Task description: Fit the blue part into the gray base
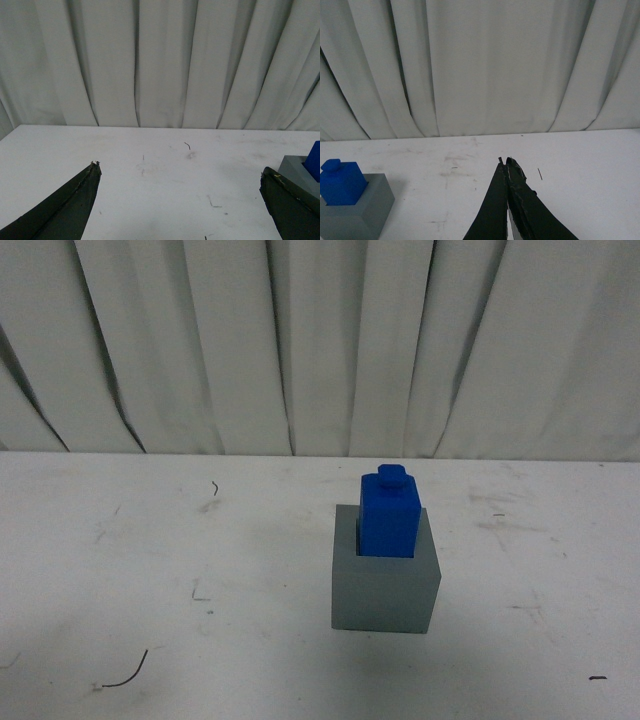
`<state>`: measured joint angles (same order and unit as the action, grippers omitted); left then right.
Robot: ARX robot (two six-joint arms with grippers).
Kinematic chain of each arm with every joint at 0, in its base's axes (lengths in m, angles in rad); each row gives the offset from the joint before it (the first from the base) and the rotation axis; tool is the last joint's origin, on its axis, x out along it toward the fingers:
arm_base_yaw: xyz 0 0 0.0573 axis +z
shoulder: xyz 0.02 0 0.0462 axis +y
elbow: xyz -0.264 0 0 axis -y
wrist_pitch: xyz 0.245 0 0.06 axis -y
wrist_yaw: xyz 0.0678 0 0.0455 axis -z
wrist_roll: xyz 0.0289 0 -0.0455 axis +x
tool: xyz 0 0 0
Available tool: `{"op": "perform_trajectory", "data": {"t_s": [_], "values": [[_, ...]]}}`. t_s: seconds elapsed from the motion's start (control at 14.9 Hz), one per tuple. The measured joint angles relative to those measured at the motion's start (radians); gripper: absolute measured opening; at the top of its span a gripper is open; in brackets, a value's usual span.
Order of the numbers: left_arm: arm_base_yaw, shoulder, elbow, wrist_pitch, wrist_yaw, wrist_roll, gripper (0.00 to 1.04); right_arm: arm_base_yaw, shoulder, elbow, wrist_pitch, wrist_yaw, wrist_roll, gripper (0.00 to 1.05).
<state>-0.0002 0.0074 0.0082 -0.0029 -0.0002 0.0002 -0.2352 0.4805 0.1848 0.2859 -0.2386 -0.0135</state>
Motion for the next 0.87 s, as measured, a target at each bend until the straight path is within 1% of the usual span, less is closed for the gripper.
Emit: {"op": "perform_trajectory", "data": {"t_s": [0.07,0.34,0.4,0.47,0.87], "values": [[0.000,0.000,0.000,0.000,0.000,0.000,0.98,0.046,-0.047,-0.038,-0.008,0.048,0.000,0.02],[0.000,0.000,0.000,0.000,0.000,0.000,0.98,0.119,-0.132,-0.088,-0.037,0.121,0.000,0.02],[0.000,0.000,0.000,0.000,0.000,0.000,0.98,0.185,-0.156,-0.101,-0.052,0.206,0.003,0.02],[0.000,0.000,0.000,0.000,0.000,0.000,0.98,0.237,-0.178,-0.113,-0.059,0.223,0.003,0.02],[0.000,0.000,0.000,0.000,0.000,0.000,0.98,0.235,-0.245,-0.138,-0.099,0.239,0.003,0.02]]}}
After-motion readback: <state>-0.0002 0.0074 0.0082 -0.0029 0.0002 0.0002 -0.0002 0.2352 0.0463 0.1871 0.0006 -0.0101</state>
